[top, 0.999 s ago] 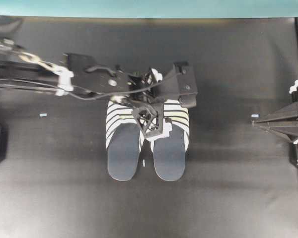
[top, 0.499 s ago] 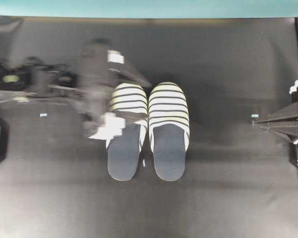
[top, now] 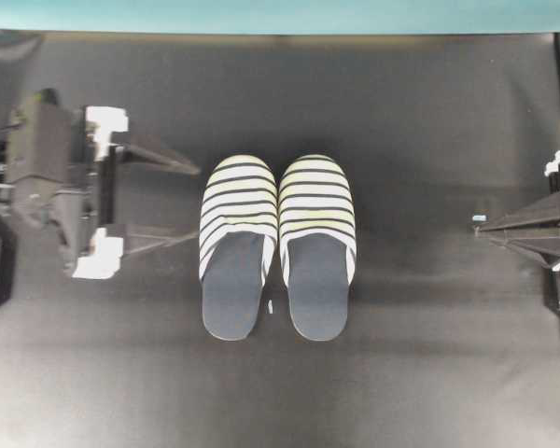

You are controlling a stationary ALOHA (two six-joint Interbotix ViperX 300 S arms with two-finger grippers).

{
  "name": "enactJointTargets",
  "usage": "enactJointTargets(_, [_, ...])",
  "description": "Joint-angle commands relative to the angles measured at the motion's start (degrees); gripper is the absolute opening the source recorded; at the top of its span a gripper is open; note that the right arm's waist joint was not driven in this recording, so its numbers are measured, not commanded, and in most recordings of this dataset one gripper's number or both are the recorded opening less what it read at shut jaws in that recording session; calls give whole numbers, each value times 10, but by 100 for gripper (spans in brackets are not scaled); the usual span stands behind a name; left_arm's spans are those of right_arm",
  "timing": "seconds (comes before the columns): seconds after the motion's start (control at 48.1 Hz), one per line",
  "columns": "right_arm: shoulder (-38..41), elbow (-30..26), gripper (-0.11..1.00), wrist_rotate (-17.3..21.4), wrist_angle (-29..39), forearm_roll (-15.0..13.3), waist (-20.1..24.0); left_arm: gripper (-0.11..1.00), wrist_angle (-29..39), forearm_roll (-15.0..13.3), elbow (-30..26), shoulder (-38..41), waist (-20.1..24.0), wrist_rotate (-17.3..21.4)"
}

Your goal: Arrange the slippers with the left arm.

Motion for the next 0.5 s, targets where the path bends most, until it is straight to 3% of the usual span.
enactJointTargets(0.0, [3,-3,0,3,-6,1,0,86,-8,1,5,-21,-1,-1])
enactJointTargets(0.478, [0,-3,0,3,-6,2,0,86,-10,1,59,-92,-1,0])
